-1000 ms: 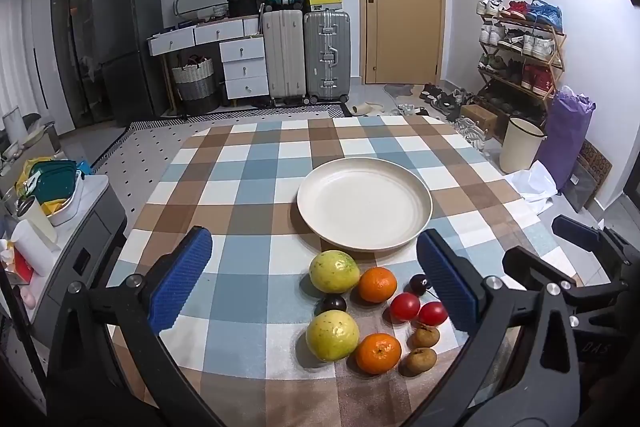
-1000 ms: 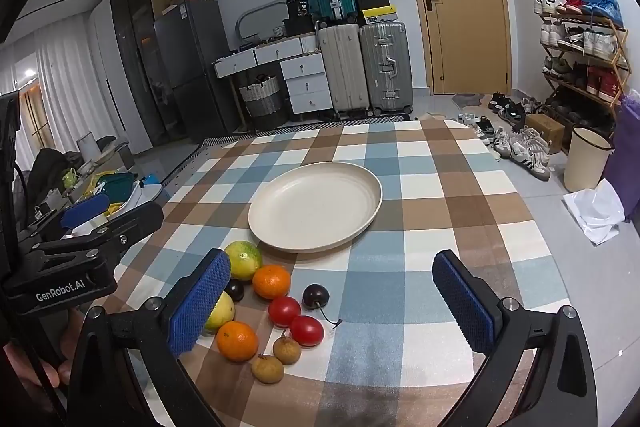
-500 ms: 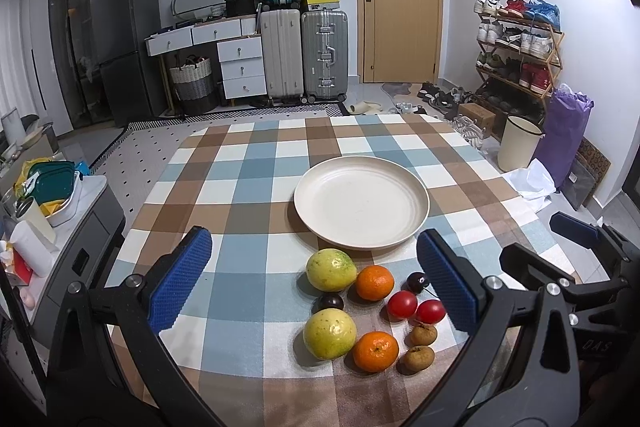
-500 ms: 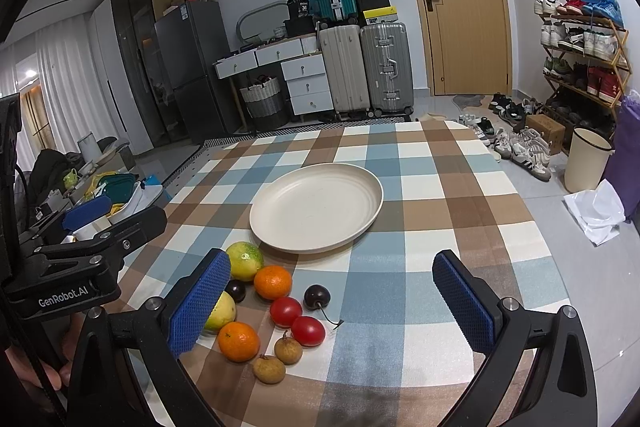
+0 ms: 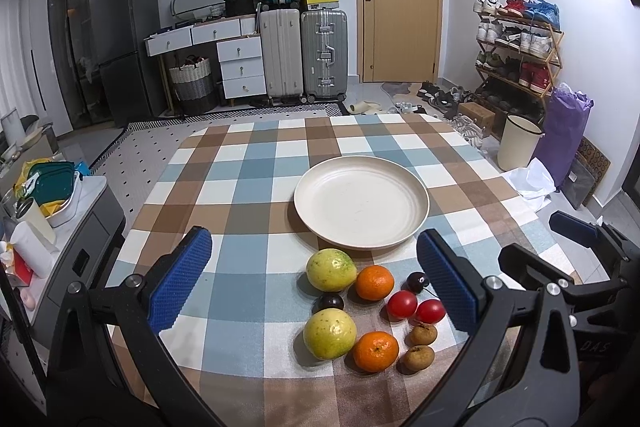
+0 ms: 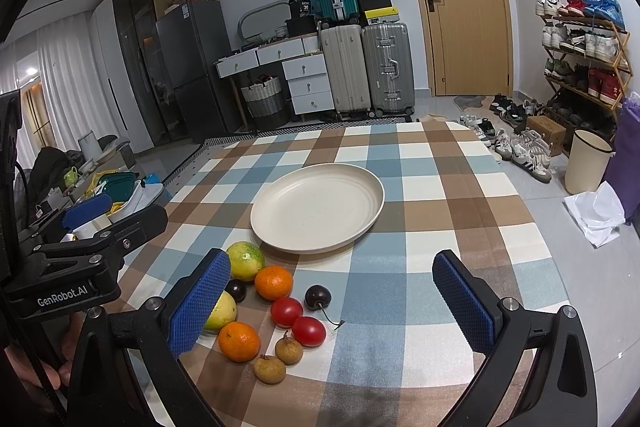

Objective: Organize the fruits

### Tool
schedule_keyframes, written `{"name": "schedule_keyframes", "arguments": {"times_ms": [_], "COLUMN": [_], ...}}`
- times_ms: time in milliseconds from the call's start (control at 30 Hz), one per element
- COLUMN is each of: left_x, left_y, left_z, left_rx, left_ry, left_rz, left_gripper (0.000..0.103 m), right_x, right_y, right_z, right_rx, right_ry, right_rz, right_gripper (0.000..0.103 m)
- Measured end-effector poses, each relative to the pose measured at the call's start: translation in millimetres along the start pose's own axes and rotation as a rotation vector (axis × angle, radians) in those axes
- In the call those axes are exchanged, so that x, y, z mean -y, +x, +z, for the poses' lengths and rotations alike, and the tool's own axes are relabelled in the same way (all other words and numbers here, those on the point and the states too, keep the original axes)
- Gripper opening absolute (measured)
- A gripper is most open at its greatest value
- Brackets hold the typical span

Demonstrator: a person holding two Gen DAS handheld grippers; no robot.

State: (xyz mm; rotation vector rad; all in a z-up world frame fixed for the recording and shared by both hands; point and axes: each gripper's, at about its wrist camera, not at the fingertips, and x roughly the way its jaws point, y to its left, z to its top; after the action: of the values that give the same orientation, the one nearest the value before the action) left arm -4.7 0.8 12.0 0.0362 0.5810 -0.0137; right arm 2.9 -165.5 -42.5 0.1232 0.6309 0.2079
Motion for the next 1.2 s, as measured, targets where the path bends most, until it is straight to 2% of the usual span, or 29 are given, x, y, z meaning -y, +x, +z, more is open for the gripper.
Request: {"name": "schedule_keyframes", "arguments": {"times_ms": [900, 1200], "left_x": [1.7, -0.5], "left_y": [2.8, 6.2], "left_z": [-0.2, -12.1], "left_rx": [0.0, -0.012], "left_ry": [0.0, -0.007], "left_rz": [-0.001, -0.007], "left_gripper": [0.102, 0.102], "right_x": [-0.8, -0.7], "right_y": [-2.6, -1.4], "right_z": [1.3, 0.0], "right_rx": [0.003, -0.003], "right_ry": [0.0, 0.0], "right_rz": [-0.001, 0.002], "right_gripper": [0.103, 0.103]}}
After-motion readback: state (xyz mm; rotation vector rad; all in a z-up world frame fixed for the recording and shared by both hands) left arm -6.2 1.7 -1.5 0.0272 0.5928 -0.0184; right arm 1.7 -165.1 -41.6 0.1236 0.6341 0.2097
